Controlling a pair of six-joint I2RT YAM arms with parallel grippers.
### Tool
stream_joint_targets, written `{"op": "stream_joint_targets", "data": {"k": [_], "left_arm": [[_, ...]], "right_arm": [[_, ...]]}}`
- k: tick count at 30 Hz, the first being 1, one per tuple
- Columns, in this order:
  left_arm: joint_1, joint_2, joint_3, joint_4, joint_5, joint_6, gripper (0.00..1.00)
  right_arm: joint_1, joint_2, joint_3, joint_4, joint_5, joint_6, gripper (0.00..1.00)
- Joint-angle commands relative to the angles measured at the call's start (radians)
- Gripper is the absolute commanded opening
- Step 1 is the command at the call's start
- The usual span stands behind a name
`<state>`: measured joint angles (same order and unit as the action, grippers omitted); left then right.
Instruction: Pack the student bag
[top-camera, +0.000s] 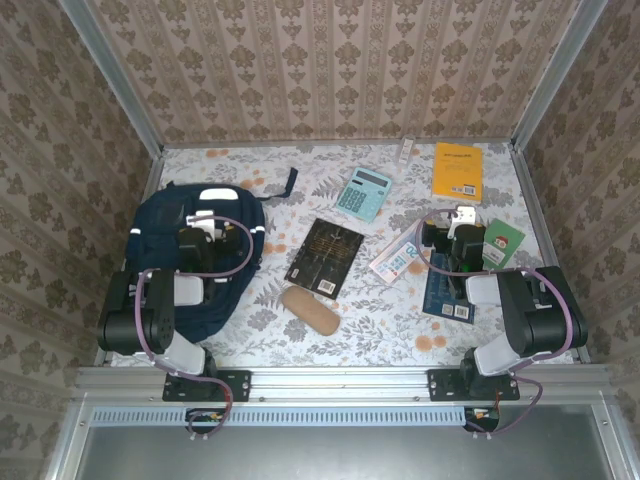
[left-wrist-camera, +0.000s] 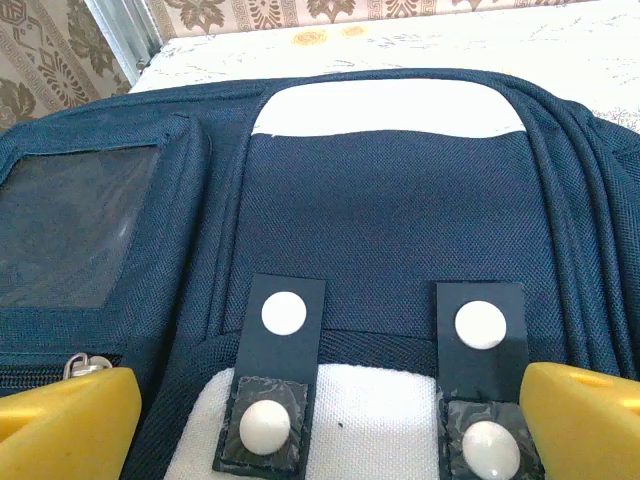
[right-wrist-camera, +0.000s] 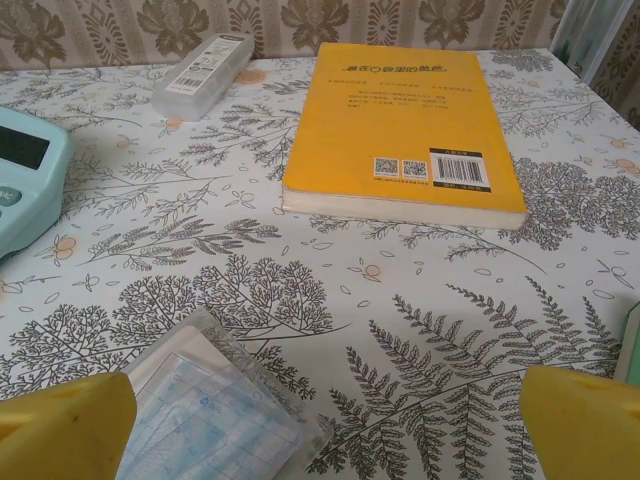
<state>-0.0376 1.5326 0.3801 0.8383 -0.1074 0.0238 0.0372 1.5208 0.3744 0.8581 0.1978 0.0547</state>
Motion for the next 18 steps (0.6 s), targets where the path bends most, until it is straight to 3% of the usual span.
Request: {"op": "stream_joint_targets", "data": {"k": [1,18], "left_arm": [[0.002,0.002,0.020,0.024,0.014,0.019,1.00],[0.002,0.003,0.020,0.022,0.016,0.018,1.00]], "right_arm": [[0.001,0.010,0.018,0.027,-0.012,-0.006,1.00],[-0.004,0.009,0.020,0.024,-0.024,-0.002,1.00]]}}
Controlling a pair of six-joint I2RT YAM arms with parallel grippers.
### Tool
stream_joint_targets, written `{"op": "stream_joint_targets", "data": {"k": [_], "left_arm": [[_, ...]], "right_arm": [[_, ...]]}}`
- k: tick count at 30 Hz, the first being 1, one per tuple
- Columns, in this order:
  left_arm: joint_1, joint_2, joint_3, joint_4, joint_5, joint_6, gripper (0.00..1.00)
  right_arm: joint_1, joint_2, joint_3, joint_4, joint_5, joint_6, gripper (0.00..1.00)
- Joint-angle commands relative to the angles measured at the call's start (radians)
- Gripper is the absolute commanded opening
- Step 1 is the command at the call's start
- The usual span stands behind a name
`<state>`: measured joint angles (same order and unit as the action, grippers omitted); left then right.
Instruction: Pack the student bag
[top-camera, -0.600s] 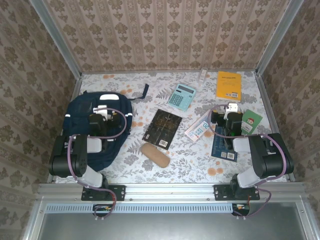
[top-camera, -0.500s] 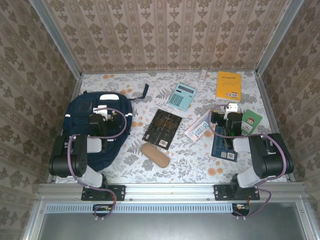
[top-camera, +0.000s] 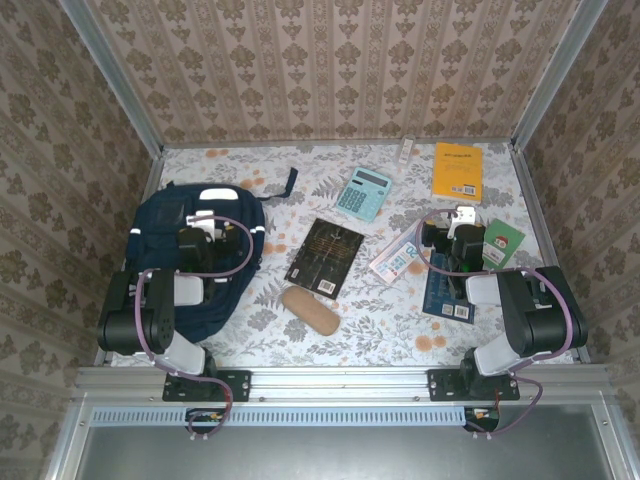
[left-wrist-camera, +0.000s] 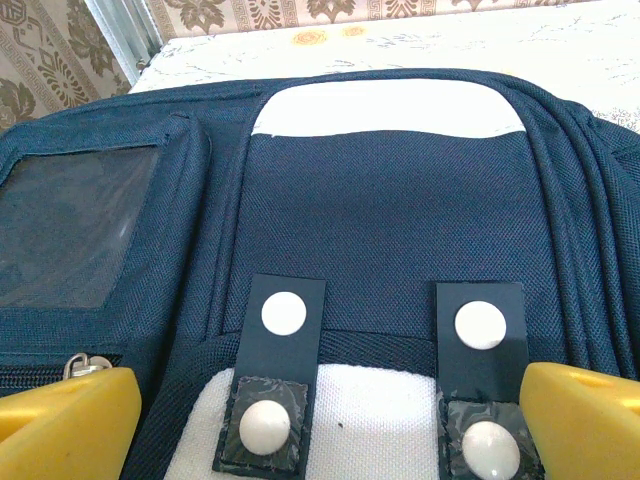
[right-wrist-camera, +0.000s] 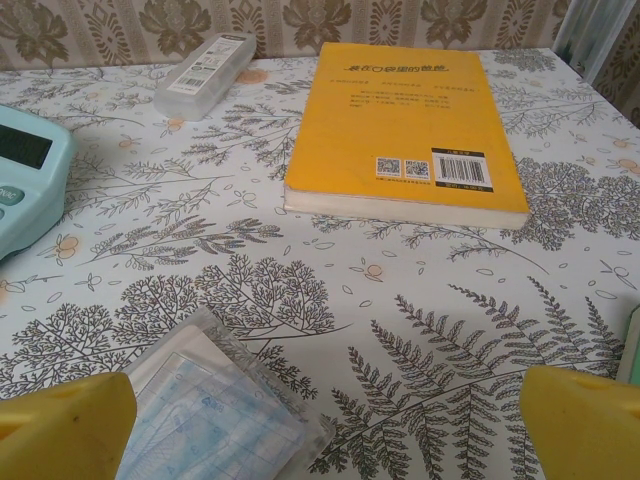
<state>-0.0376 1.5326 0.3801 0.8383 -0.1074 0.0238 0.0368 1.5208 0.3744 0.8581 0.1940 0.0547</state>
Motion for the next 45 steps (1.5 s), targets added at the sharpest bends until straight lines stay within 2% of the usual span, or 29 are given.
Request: {"op": "stream_joint_targets", "data": {"k": [1,11,13,16,19,23,26,30,32,34,35,38,43,45], "left_arm": [[0.003,0.002,0.020,0.023,0.016,0.018,1.00],[0.016,-0.001,0.022,0.016,0.049,0.013,1.00],[0.018,-0.032,0.039,-0.031,0.066,0.021,1.00],[0.016,-0.149,0.141,-0.313,0.037,0.010,1.00],[0.014,-0.267,0.259,-0.572,-0.011,-0.037,1.00],[0.020,-0.381,0.440,-0.962,-0.041,-0.221,1.00],[0.026,-0.419,0.536,-1.186,0.019,-0.258,1.00],[0.018,-0.444,0.569,-1.374,0.166,-0.298,0.95],[-0.002,-0.432,0.587,-1.481,0.178,-0.328,0.92],[-0.040,-0.428,0.573,-1.563,0.161,-0.353,0.88],[-0.063,-0.428,0.561,-1.589,0.133,-0.370,0.88],[-0.128,-0.429,0.503,-1.612,0.136,-0.414,0.88],[-0.239,-0.364,0.461,-1.545,0.117,-0.449,0.88],[-0.265,-0.311,0.480,-1.516,0.120,-0.436,0.84]], "right_arm": [[-0.004,0.009,0.019,0.024,-0.021,-0.003,1.00],[-0.005,0.008,0.020,0.021,-0.022,-0.001,1.00],[-0.005,0.006,0.017,0.029,-0.020,-0.003,1.00],[-0.004,-0.059,0.039,-0.072,0.045,0.023,1.00],[-0.005,-0.184,0.098,-0.275,0.138,0.066,1.00],[-0.008,-0.323,0.173,-0.479,0.182,0.141,1.00],[-0.018,-0.412,0.239,-0.670,0.226,0.335,1.00],[-0.037,-0.467,0.304,-0.790,0.015,0.399,1.00],[-0.036,-0.473,0.332,-0.831,-0.087,0.424,1.00],[-0.010,-0.470,0.364,-0.893,-0.127,0.426,1.00],[0.007,-0.468,0.376,-0.919,-0.125,0.423,1.00],[0.069,-0.465,0.392,-0.970,-0.112,0.410,1.00],[0.196,-0.436,0.407,-0.996,-0.079,0.382,0.99],[0.239,-0.411,0.423,-1.006,-0.084,0.380,1.00]]}}
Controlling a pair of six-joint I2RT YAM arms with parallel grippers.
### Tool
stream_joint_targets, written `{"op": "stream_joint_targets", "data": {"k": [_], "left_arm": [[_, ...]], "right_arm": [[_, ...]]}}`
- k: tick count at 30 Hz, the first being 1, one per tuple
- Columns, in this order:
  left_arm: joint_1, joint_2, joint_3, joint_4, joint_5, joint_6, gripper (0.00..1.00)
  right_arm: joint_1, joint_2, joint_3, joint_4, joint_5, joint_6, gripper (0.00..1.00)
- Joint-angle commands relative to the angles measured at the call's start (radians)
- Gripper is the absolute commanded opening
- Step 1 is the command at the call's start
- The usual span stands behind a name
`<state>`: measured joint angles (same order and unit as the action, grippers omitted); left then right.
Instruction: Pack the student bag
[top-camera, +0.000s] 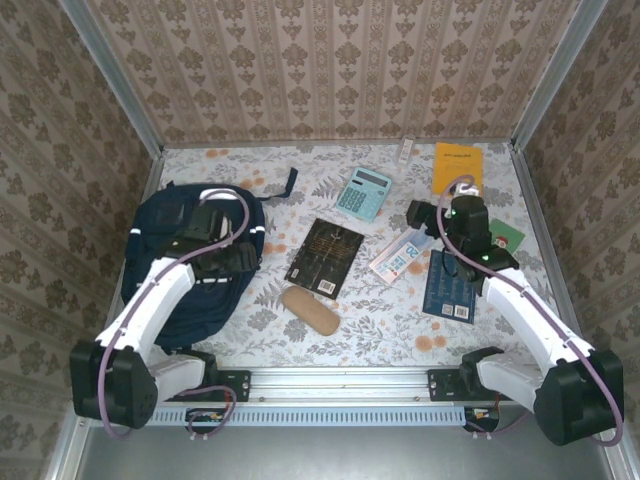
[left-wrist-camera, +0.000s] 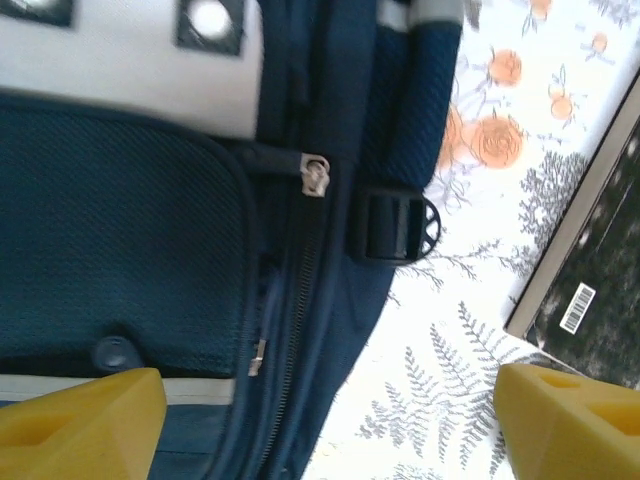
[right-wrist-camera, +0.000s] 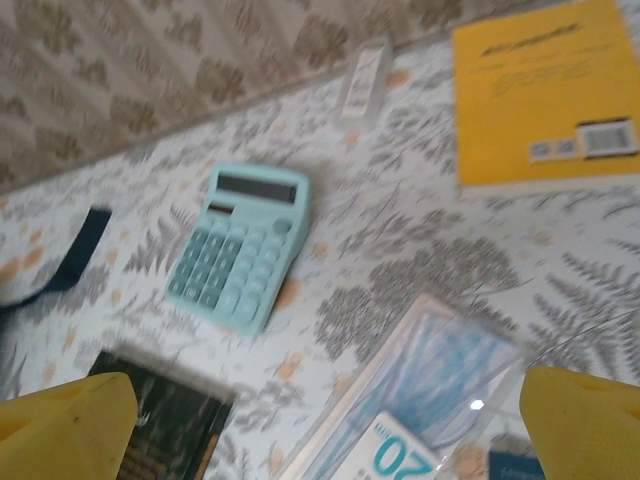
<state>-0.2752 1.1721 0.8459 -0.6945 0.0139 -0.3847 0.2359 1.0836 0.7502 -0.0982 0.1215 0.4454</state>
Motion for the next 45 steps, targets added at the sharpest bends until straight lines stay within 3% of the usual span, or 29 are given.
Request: {"op": "stream_joint_targets", "data": {"k": [1,7,15,21,29,30,39,45], "left_arm": [[-0.039,0.085,0.031,0.032,-0.005,-0.020,0.82],[-0.062,0.288,0.155,0.074,-0.038,0.024,0.77],[-0.079,0.541,0.339,0.068,-0.125,0.100,0.73],[-0.090,0.659,0.375,0.088,-0.126,0.116,0.66],[-0.158,0.726,0.469,0.095,-0.107,0.114,0.03],[-0.175,0.736,0.490,0.095,-0.100,0.107,0.00],[-0.356,0.812,0.662,0.088,-0.048,-0.031,0.00],[-0.432,0.875,0.791,0.088,-0.003,-0.129,0.00]], "right_arm": [[0.059,0.041,0.061,-0.062,-0.016,-0.013,1.00],[0.113,0.100,0.119,-0.121,-0.017,-0.006,1.00],[0.125,0.063,0.105,-0.148,0.004,-0.005,1.00],[0.125,-0.001,0.078,-0.170,0.023,-0.007,1.00],[0.125,-0.065,0.043,-0.196,0.044,-0.006,1.00],[0.125,-0.068,0.039,-0.195,0.046,-0.006,1.00],[0.125,-0.067,0.048,-0.204,0.059,-0.012,1.00],[0.126,-0.043,0.038,-0.176,0.042,-0.002,1.00]]}}
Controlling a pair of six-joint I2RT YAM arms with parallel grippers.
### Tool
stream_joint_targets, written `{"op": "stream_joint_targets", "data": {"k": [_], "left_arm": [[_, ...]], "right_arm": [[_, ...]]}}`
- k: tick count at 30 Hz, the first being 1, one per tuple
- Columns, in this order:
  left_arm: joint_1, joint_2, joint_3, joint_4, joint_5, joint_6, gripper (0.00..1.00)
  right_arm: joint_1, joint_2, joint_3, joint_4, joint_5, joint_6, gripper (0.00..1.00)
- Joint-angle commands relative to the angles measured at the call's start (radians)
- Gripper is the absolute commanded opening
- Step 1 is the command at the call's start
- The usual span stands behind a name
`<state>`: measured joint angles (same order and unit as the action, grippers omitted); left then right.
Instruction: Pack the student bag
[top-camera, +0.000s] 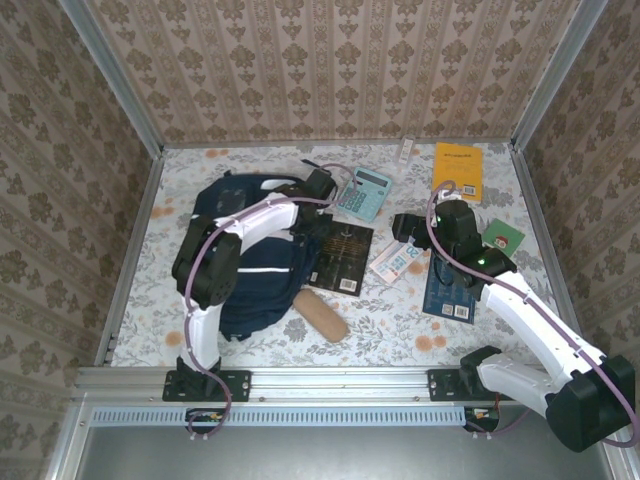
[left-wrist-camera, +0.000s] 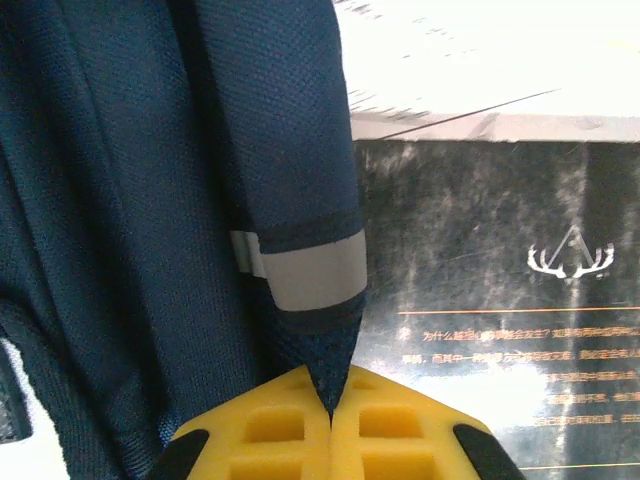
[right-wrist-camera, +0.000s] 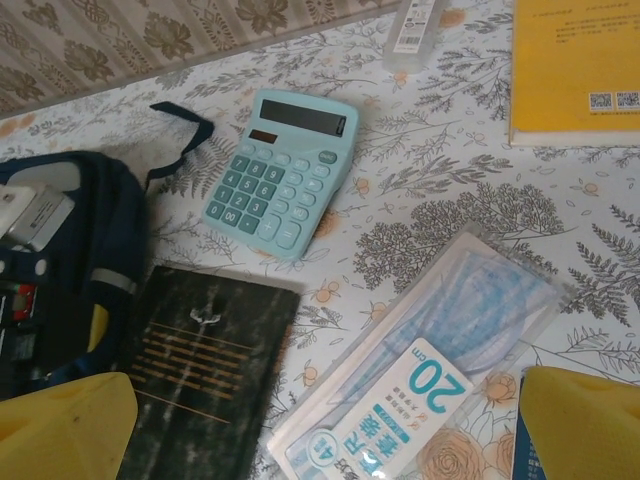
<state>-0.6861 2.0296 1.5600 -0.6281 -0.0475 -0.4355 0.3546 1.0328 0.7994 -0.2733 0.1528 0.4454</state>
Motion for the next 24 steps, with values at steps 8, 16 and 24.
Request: {"op": "stream_joint_targets", "data": {"k": [8,16,24], "left_arm": [[-0.012,0.087,0.227,-0.023,0.064,-0.098,0.20],[0.089,-0.148,0.013,0.017,0.048,-0.100,0.45],[0.144,-0.394,-0.272,-0.003,0.030,-0.103,0.49]], "right_arm": [[0.017,0.059,0.029,-0.009,-0.090,-0.020,1.00],[0.160,0.125,0.040,-0.011,-0.110,-0.051,1.00],[0.229,0.256,0.076,0.023,-0.126,0.002,0.99]]}}
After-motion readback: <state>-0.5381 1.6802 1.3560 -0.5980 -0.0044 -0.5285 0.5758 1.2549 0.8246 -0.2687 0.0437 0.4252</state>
